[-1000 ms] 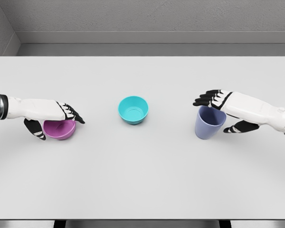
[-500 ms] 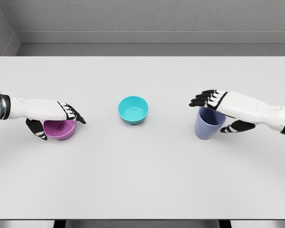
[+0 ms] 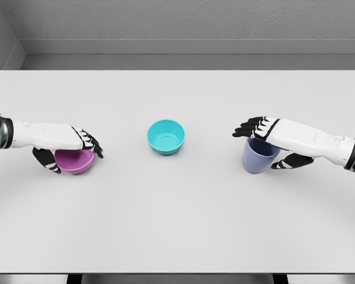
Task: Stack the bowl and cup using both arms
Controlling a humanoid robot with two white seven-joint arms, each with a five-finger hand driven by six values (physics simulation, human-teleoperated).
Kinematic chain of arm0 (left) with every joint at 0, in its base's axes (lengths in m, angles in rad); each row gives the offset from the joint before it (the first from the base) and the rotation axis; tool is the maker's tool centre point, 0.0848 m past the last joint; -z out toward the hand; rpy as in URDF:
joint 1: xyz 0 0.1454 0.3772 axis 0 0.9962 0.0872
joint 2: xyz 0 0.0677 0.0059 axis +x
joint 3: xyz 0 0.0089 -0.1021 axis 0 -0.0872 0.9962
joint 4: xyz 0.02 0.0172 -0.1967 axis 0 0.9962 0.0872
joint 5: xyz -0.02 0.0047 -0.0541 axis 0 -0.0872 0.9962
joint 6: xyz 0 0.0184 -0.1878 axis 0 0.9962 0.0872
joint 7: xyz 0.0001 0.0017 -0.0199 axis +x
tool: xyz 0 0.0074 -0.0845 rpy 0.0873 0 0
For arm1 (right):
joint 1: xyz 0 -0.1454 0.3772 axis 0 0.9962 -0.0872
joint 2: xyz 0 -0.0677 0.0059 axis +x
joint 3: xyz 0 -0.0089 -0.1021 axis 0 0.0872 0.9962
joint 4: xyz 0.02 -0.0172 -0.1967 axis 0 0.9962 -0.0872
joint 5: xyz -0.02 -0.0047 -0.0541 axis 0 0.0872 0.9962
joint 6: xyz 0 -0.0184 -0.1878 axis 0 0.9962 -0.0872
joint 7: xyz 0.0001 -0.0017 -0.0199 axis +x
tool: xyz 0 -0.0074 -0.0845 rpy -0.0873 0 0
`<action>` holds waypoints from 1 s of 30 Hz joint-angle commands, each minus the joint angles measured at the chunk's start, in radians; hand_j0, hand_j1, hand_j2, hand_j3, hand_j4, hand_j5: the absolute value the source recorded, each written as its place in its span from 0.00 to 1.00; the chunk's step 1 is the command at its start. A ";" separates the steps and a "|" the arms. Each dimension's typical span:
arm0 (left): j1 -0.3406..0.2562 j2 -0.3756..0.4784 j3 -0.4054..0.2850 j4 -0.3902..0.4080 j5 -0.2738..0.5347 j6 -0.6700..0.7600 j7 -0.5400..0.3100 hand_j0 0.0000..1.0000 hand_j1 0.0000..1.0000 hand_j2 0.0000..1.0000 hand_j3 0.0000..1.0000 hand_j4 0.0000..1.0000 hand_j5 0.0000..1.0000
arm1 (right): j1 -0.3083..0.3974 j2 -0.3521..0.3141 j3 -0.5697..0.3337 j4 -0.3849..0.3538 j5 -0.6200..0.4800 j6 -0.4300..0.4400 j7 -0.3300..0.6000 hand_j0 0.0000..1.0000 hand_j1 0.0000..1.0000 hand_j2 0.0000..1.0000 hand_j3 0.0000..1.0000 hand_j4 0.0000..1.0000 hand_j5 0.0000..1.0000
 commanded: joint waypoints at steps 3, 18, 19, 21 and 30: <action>-0.003 0.004 0.006 -0.007 0.005 0.002 0.000 0.77 0.77 0.77 0.77 0.77 0.77 | -0.002 0.003 0.010 0.016 -0.007 0.001 0.000 1.00 1.00 1.00 1.00 1.00 1.00; -0.043 0.013 0.022 -0.037 -0.003 0.002 0.000 0.74 0.74 0.74 0.74 0.74 0.74 | -0.009 0.011 0.017 0.041 -0.005 0.001 0.000 1.00 1.00 1.00 1.00 1.00 1.00; -0.044 0.013 0.022 -0.040 -0.004 0.002 0.000 0.74 0.74 0.74 0.74 0.74 0.74 | -0.009 0.011 0.017 0.042 -0.005 0.001 0.000 1.00 1.00 1.00 1.00 1.00 1.00; -0.051 0.011 0.022 -0.044 -0.004 0.002 0.000 0.74 0.74 0.74 0.74 0.74 0.74 | -0.009 0.011 0.017 0.048 -0.005 0.001 0.000 1.00 1.00 1.00 1.00 1.00 1.00; -0.080 -0.001 0.021 -0.053 -0.004 0.002 0.000 0.74 0.74 0.74 0.74 0.74 0.74 | -0.020 0.025 0.023 0.057 -0.004 0.001 0.000 1.00 1.00 1.00 1.00 1.00 1.00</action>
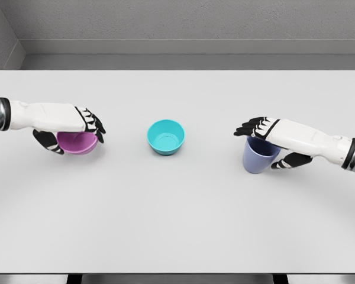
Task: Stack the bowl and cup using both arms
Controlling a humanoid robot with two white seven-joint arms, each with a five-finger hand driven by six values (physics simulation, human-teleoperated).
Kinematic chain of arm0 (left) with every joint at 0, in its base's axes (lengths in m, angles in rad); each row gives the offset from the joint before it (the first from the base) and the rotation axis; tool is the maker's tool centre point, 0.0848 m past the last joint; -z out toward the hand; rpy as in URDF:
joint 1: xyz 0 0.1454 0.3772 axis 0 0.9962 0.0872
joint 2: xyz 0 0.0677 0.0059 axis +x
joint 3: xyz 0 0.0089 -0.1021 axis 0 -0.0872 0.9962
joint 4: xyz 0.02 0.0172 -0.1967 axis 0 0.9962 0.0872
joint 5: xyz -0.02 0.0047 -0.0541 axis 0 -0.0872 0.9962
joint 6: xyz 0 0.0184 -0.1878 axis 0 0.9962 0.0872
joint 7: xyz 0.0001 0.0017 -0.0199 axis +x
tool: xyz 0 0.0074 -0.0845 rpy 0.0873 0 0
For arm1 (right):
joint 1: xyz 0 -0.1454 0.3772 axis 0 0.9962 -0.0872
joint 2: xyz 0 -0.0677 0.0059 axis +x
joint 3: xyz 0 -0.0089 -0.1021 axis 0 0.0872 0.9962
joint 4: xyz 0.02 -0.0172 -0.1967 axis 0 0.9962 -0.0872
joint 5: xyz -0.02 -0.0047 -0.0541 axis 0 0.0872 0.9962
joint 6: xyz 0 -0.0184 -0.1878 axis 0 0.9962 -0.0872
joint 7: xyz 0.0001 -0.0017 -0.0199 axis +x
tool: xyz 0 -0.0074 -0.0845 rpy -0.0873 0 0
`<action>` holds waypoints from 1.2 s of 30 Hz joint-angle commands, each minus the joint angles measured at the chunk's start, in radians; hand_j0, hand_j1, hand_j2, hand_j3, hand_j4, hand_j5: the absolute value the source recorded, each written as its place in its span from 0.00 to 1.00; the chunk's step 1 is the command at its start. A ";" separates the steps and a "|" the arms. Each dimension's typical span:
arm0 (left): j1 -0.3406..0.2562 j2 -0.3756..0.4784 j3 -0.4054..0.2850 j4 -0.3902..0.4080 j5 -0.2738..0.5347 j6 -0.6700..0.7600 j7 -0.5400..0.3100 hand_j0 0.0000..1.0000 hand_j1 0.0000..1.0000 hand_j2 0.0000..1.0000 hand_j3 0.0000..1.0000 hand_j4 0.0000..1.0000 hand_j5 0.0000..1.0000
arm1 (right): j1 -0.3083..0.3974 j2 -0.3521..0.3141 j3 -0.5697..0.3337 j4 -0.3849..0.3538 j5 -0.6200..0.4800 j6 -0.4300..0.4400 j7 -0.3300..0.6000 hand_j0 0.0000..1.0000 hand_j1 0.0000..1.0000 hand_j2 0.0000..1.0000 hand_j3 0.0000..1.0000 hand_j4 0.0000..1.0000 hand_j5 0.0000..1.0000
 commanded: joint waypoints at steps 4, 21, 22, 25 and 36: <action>-0.008 -0.024 0.001 -0.005 0.004 0.003 0.000 0.74 0.74 0.74 0.74 0.74 0.74 | -0.009 0.012 0.020 0.016 -0.006 0.001 0.000 1.00 1.00 1.00 1.00 1.00 1.00; -0.032 -0.098 -0.001 -0.001 -0.003 0.003 0.000 0.73 0.73 0.73 0.73 0.73 0.73 | -0.015 0.015 0.042 0.037 -0.005 0.001 0.001 0.75 0.75 0.75 0.75 0.75 0.75; -0.034 -0.103 -0.001 0.001 -0.003 0.003 0.000 0.73 0.73 0.73 0.73 0.73 0.73 | -0.015 0.015 0.042 0.037 -0.005 0.001 0.001 0.71 0.71 0.71 0.71 0.71 0.71; -0.041 -0.126 -0.001 0.004 -0.008 0.003 0.000 0.73 0.73 0.73 0.73 0.73 0.73 | -0.025 0.015 0.045 0.037 -0.005 0.001 0.001 0.66 0.66 0.66 0.66 0.66 0.66; -0.055 -0.190 -0.004 0.010 -0.025 0.003 0.000 0.73 0.73 0.73 0.73 0.73 0.73 | -0.060 0.015 0.060 0.042 0.001 0.001 0.001 0.67 0.67 0.67 0.67 0.67 0.67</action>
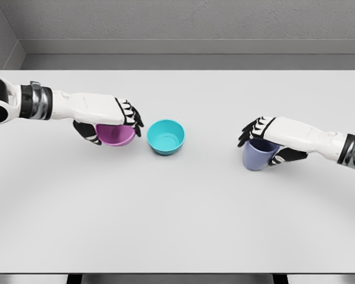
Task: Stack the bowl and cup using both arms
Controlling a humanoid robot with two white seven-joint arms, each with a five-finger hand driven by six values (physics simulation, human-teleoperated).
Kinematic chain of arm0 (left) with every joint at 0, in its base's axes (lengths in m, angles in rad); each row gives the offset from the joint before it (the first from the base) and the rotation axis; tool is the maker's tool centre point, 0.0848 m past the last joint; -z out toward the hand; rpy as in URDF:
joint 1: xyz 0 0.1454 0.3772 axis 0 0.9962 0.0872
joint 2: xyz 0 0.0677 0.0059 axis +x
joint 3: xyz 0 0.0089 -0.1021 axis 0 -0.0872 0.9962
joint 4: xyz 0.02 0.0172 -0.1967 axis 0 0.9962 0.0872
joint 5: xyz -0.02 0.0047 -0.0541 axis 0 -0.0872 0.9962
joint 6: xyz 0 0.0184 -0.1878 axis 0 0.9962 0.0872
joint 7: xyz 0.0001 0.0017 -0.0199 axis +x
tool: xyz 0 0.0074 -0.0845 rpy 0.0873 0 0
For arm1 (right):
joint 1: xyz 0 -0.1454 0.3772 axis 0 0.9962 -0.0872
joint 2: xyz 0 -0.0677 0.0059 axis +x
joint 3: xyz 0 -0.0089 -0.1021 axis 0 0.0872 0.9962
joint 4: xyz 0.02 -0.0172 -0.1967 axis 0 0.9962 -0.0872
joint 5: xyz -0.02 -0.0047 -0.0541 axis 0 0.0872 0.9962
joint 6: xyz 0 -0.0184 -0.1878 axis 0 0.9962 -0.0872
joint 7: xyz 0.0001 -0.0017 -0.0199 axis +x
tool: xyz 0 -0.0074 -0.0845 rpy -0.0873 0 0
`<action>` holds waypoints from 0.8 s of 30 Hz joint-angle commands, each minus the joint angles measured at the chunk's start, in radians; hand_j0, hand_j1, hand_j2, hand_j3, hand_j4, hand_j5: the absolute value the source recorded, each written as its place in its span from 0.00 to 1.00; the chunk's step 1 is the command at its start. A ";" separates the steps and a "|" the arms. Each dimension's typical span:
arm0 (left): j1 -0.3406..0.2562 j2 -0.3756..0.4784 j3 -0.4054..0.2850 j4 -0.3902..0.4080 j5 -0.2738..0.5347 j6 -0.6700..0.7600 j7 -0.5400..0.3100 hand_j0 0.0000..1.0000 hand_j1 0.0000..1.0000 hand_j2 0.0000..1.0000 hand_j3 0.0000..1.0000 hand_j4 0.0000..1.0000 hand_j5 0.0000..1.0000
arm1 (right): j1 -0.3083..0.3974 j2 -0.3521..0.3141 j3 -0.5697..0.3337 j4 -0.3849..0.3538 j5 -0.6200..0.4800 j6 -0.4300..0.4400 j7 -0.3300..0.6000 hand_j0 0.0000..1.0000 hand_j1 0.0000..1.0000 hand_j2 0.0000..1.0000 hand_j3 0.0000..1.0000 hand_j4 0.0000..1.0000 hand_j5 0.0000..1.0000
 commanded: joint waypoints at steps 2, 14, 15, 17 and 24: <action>-0.003 -0.017 0.000 0.001 0.005 0.003 0.000 0.73 0.73 0.73 0.73 0.73 0.73 | -0.005 -0.001 0.002 0.000 -0.001 0.001 0.000 0.67 0.67 0.67 0.67 0.67 0.67; -0.031 -0.123 -0.003 0.065 -0.009 0.003 0.000 0.73 0.73 0.73 0.73 0.73 0.73 | -0.028 -0.003 0.002 0.000 0.000 0.001 0.001 0.67 0.67 0.67 0.67 0.67 0.67; -0.034 -0.142 -0.003 0.088 -0.015 0.003 0.000 0.73 0.73 0.73 0.73 0.73 0.73 | -0.028 -0.003 0.002 0.000 0.002 0.001 0.000 0.67 0.67 0.67 0.67 0.67 0.67; -0.041 -0.155 -0.005 0.097 -0.016 0.003 0.000 0.73 0.73 0.73 0.73 0.73 0.73 | -0.034 -0.003 0.002 -0.001 0.002 0.001 0.000 0.66 0.66 0.66 0.66 0.66 0.66; -0.052 -0.211 -0.015 0.146 -0.033 0.003 0.000 0.73 0.73 0.73 0.73 0.73 0.73 | -0.051 -0.003 0.010 0.000 0.003 0.001 0.000 0.66 0.66 0.66 0.66 0.66 0.66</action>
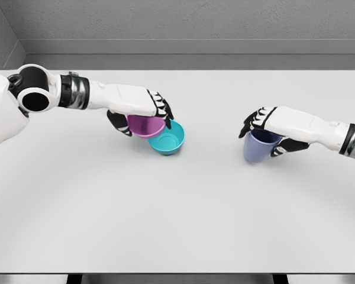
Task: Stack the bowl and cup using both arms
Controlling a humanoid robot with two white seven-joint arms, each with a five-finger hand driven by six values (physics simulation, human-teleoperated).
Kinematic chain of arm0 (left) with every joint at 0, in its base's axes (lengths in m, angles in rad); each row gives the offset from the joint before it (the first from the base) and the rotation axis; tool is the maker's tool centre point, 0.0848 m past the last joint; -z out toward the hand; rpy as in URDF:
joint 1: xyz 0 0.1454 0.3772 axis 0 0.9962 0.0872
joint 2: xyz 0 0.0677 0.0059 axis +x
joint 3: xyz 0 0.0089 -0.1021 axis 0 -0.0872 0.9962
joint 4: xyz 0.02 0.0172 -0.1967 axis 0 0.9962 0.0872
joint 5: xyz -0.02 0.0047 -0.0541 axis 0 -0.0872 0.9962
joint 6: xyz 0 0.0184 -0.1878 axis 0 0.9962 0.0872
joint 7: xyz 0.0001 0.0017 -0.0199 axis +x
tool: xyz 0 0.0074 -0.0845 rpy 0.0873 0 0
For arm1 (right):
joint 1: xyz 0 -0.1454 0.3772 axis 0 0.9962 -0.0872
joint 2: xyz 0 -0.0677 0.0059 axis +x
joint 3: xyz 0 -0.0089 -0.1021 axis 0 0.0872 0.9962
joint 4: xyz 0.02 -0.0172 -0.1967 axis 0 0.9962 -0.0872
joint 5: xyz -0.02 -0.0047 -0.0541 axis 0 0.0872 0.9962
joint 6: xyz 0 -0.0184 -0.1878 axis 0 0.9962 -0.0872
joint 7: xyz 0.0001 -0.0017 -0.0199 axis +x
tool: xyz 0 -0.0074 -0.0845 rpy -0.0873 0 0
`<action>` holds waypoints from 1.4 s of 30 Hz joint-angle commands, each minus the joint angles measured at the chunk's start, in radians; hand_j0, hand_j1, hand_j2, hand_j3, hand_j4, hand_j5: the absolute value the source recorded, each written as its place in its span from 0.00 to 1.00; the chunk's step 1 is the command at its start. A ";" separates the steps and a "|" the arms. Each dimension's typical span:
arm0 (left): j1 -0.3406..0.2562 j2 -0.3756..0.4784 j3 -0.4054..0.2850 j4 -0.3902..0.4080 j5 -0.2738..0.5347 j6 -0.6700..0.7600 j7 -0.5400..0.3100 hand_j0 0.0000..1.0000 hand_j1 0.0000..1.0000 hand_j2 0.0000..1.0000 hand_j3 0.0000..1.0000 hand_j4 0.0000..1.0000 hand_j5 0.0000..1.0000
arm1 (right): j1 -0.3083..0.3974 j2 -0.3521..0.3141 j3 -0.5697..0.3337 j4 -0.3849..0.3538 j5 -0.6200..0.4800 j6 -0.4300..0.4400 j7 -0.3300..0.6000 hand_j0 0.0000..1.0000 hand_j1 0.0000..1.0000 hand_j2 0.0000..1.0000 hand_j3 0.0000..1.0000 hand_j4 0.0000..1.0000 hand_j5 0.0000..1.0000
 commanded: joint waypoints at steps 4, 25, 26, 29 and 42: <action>-0.002 -0.042 -0.004 0.038 -0.010 0.003 0.001 0.73 0.73 0.73 0.73 0.73 0.73 | -0.006 -0.001 0.012 -0.001 -0.007 0.002 -0.001 0.66 0.66 0.66 0.66 0.66 0.66; 0.002 -0.099 -0.027 0.056 -0.027 0.003 0.001 0.75 0.75 0.75 0.75 0.75 0.75 | -0.041 0.001 0.015 -0.007 -0.007 0.002 -0.001 0.66 0.66 0.66 0.66 0.66 0.66; 0.002 -0.100 -0.027 0.056 -0.027 0.003 0.001 0.76 0.76 0.76 0.76 0.76 0.76 | -0.044 0.001 0.015 -0.007 -0.005 0.002 -0.001 0.66 0.66 0.66 0.66 0.66 0.66; 0.003 -0.099 -0.027 0.056 -0.027 0.003 0.001 0.85 0.85 0.85 0.85 0.85 0.85 | -0.051 0.007 0.016 -0.007 -0.005 0.002 -0.001 0.66 0.66 0.66 0.66 0.66 0.66; 0.002 -0.099 -0.021 0.070 -0.027 0.003 0.001 1.00 1.00 1.00 1.00 1.00 1.00 | -0.084 0.027 0.016 -0.008 -0.001 0.002 -0.001 0.67 0.67 0.67 0.67 0.67 0.67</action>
